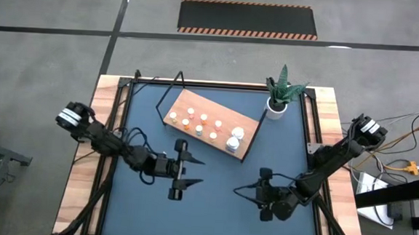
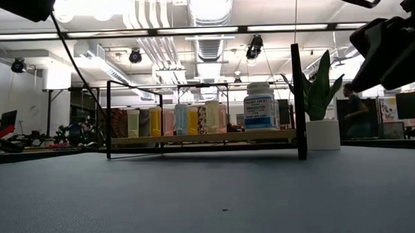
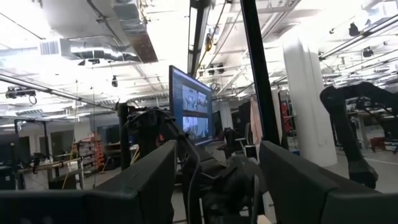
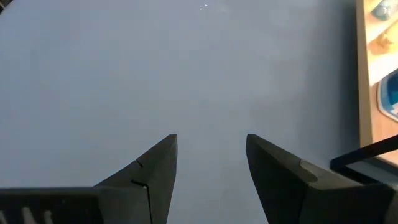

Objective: Pick and place medicine bottles onto shelf by color
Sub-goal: Put the blue pill bottle on the shelf

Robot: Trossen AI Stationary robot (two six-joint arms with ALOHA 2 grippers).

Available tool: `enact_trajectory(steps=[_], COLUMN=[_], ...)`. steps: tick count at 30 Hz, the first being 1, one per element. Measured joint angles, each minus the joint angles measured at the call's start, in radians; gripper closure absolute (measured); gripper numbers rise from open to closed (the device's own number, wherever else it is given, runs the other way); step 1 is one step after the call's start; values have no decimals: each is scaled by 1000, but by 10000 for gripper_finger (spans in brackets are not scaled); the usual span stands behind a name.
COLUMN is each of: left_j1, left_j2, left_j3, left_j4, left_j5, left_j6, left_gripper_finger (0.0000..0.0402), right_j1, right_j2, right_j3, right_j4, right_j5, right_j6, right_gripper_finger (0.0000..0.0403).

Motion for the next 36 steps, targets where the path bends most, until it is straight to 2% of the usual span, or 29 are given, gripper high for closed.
enact_trajectory(steps=[9, 16, 19, 23, 27, 30, 33, 36], left_j1=[0, -1, -8, -9, -9, -8, -8, -8], left_j2=[19, 19, 18, 18, 18, 18, 18, 18], left_j3=[5, 4, 3, 2, 1, 0, 2, 1], left_j4=[-7, -8, -7, -8, -8, -8, -7, -7], left_j5=[0, 0, 0, 0, 0, -1, -1, -1], left_j6=[3, -4, -4, -4, -4, -3, -3, -3], left_gripper_finger=[190, 190, 190, 190, 190, 190, 190, 190], right_j1=[6, 6, 7, 37, 58, 61, 63, 63], right_j2=[-59, -61, -45, -40, -40, -41, -42, -42], right_j3=[39, 149, 238, 367, 463, 489, 461, 398], right_j4=[-11, -99, -243, -543, -871, -1014, -1070, -1036], right_j5=[-128, -192, -291, -426, -416, -391, -393, -391], right_j6=[-10, -52, -25, 65, 291, 463, 552, 568], right_gripper_finger=[181, 164, 163, 166, 169, 165, 155, 146])
